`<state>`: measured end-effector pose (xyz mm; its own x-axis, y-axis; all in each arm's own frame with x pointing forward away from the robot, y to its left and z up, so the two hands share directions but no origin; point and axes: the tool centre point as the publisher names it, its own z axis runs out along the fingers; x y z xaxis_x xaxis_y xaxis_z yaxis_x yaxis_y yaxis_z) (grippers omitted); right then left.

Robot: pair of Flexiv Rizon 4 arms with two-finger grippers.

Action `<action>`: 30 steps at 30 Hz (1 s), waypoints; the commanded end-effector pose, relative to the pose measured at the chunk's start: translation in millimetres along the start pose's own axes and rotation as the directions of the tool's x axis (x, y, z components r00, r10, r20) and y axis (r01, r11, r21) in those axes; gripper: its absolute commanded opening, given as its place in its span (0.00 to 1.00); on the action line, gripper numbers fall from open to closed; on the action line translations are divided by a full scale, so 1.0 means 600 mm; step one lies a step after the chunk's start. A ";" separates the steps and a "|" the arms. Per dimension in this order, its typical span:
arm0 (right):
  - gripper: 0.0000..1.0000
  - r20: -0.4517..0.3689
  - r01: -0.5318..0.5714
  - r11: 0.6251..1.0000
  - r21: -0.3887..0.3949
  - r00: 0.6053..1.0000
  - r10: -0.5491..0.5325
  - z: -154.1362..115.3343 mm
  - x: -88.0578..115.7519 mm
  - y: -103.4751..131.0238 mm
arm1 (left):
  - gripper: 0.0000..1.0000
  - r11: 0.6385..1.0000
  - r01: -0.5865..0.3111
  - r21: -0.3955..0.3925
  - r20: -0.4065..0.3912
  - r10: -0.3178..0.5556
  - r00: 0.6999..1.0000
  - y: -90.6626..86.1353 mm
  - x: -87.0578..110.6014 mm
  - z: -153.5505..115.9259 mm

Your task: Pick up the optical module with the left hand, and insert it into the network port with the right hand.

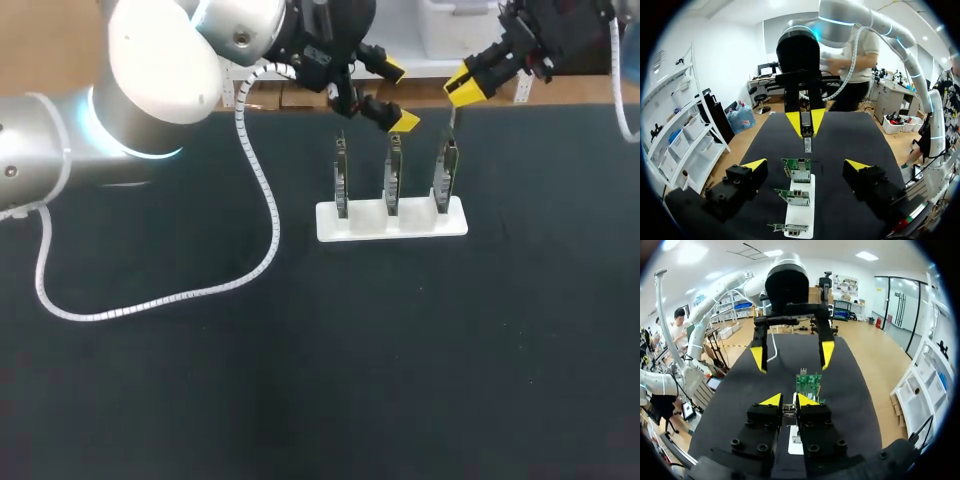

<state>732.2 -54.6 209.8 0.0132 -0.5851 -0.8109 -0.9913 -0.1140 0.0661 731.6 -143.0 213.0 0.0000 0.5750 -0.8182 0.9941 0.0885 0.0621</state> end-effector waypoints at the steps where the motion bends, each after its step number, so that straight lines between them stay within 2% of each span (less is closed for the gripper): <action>1: 0.00 0.016 -0.007 1.000 -0.022 1.000 0.007 0.006 0.023 -0.010 | 1.00 1.000 -0.001 -0.002 0.000 0.001 1.000 -0.001 0.000 0.000; 4: 0.00 0.023 -0.016 0.999 -0.036 1.000 0.017 0.014 0.035 -0.016 | 1.00 1.000 -0.001 -0.002 0.000 0.001 1.000 -0.001 0.000 0.000; 11: 0.00 0.032 -0.006 0.999 -0.053 0.999 0.008 0.020 0.039 -0.020 | 1.00 1.000 -0.001 -0.002 0.000 0.001 1.000 -0.001 0.000 0.000; 23: 0.00 0.030 -0.005 0.999 -0.054 1.000 0.006 0.027 0.036 -0.023 | 1.00 1.000 -0.001 -0.002 0.000 0.001 1.000 -0.001 0.000 0.000; 30: 0.00 0.054 -0.037 0.999 -0.031 0.998 0.039 0.025 0.047 -0.026 | 1.00 1.000 -0.001 -0.002 0.000 0.001 1.000 -0.001 0.000 0.000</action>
<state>747.6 -54.9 178.7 -0.0337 -0.5502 -0.8344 -0.9859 -0.1186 0.1180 731.6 -143.0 213.0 0.0001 0.5749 -0.8182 0.9941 0.0885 0.0622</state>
